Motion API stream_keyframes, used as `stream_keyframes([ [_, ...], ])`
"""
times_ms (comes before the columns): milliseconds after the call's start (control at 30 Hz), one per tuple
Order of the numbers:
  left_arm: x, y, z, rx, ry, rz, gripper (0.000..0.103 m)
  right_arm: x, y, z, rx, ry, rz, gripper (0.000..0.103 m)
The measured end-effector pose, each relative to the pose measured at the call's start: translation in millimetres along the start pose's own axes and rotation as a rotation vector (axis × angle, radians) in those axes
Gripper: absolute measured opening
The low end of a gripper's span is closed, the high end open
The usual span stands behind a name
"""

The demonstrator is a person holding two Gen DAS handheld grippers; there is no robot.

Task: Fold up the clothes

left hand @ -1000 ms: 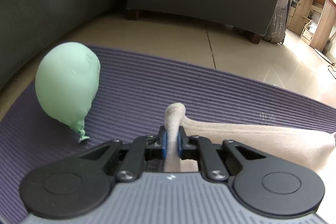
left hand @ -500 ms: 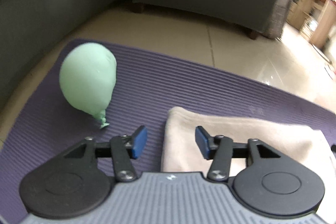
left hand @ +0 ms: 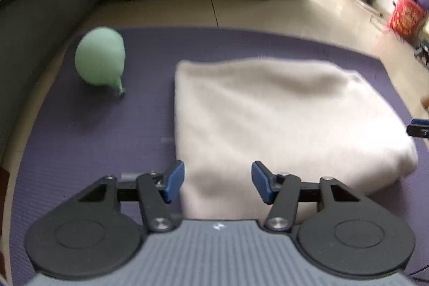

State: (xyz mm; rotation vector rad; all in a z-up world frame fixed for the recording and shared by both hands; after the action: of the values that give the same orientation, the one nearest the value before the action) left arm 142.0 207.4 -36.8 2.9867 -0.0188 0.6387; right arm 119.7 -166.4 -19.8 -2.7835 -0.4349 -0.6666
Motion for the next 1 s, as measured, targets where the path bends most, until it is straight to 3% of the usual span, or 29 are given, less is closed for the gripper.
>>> stream_keyframes([
  [167, -8.5, -5.5, 15.2, 0.013, -0.056, -0.028, 0.059, -18.0, 3.4, 9.9, -0.008, -0.052, 0.01, 0.04],
  [433, -7.5, 5.5, 12.6, 0.054, -0.067, -0.015, 0.062, -15.8, 1.6, 18.2, -0.046, -0.089, 0.013, 0.041],
  [633, -4.0, 18.5, -2.3, 0.094, -0.081, -0.018, 0.074, -13.7, -5.3, 4.1, -0.075, -0.095, 0.026, 0.048],
  [767, -2.3, 32.4, -15.3, 0.107, -0.079, -0.02, 0.092, -10.4, -10.5, -9.1, -0.072, -0.102, 0.035, 0.051],
  [867, -2.6, 46.3, -22.1, 0.112, -0.093, -0.03, 0.097, -11.2, -18.1, -20.6, -0.063, -0.11, 0.041, 0.055],
  [933, -2.7, 54.1, -24.9, 0.119, -0.102, -0.043, 0.101, -10.4, -23.6, -26.3, -0.06, -0.118, 0.041, 0.059],
  [1000, -4.3, 63.7, -29.6, 0.136, -0.097, -0.039, 0.102, -10.0, -29.0, -31.5, -0.065, -0.126, 0.039, 0.07],
])
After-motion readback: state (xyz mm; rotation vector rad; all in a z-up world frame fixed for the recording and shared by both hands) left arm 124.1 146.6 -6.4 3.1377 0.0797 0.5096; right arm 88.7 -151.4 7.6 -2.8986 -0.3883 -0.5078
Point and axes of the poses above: each gripper's, at about its wrist camera, not at the fingertips, and z roughly the way its jaws point, y to its right, x to its top, the point moved 1 cm from there along z, roughly the way its jaws point, and after that the axes turned 12 degrees about -y, right-handed, at the moved point
